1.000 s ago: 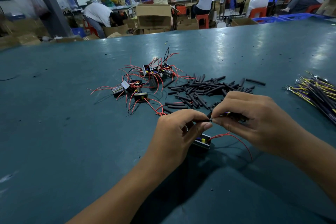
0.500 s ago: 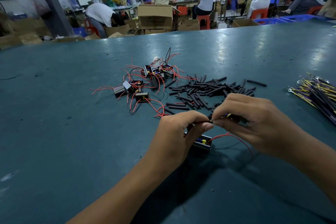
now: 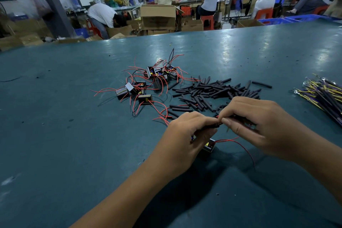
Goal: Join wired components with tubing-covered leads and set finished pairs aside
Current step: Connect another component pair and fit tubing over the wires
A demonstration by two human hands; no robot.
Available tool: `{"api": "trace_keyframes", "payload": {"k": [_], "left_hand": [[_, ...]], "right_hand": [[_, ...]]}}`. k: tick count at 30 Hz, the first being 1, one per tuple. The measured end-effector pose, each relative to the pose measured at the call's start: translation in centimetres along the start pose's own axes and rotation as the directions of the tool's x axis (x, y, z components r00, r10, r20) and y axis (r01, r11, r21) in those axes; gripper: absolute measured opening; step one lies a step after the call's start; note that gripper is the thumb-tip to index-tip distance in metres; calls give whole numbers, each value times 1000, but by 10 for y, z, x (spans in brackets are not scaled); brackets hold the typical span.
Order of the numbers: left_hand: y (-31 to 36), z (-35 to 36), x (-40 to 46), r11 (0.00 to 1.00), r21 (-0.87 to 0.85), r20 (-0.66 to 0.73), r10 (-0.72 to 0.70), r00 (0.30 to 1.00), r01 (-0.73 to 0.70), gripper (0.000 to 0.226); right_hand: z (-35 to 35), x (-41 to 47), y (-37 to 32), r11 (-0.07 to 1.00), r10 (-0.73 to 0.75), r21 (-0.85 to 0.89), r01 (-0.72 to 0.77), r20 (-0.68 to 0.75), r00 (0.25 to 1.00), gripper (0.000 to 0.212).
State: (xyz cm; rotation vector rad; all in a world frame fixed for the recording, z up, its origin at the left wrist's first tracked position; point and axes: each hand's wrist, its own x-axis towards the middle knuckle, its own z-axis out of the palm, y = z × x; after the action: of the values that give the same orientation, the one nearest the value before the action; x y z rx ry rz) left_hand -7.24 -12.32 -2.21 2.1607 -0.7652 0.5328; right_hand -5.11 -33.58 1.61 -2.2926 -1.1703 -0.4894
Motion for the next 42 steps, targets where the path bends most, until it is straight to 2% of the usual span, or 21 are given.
{"api": "trace_keyframes", "payload": {"k": [4, 8, 13, 18, 24, 27, 32, 42], "left_hand": [[2, 0, -1, 989, -105, -22, -104, 994, 101, 11], [5, -1, -1, 995, -64, -65, -80, 995, 76, 4], [6, -1, -1, 997, -34, -50, -73, 996, 71, 3], [7, 2, -1, 982, -163, -54, -110, 992, 100, 5], [8, 5, -3, 978, -186, -80, -114, 990, 97, 10], [7, 7, -5, 982, -160, -109, -116, 987, 98, 19], [8, 8, -4, 970, -221, -157, -133, 979, 97, 10], [10, 6, -2, 989, -145, -150, -39, 988, 17, 12]], "right_hand": [[-1, -1, -2, 996, 69, 52, -67, -52, 996, 7], [-2, 0, -3, 997, 58, 45, -55, -71, 996, 7], [0, 0, -3, 999, 29, -20, -30, -58, 998, 8], [2, -1, -3, 995, 6, -102, -7, -14, 1000, 12], [4, -1, -2, 993, 19, -118, -18, 9, 1000, 18], [3, 0, -2, 996, 47, -82, -46, 6, 999, 13], [-1, -1, -5, 975, 184, 135, -176, -52, 982, 6], [2, -3, -7, 956, 232, 179, -231, 14, 973, 17]]}}
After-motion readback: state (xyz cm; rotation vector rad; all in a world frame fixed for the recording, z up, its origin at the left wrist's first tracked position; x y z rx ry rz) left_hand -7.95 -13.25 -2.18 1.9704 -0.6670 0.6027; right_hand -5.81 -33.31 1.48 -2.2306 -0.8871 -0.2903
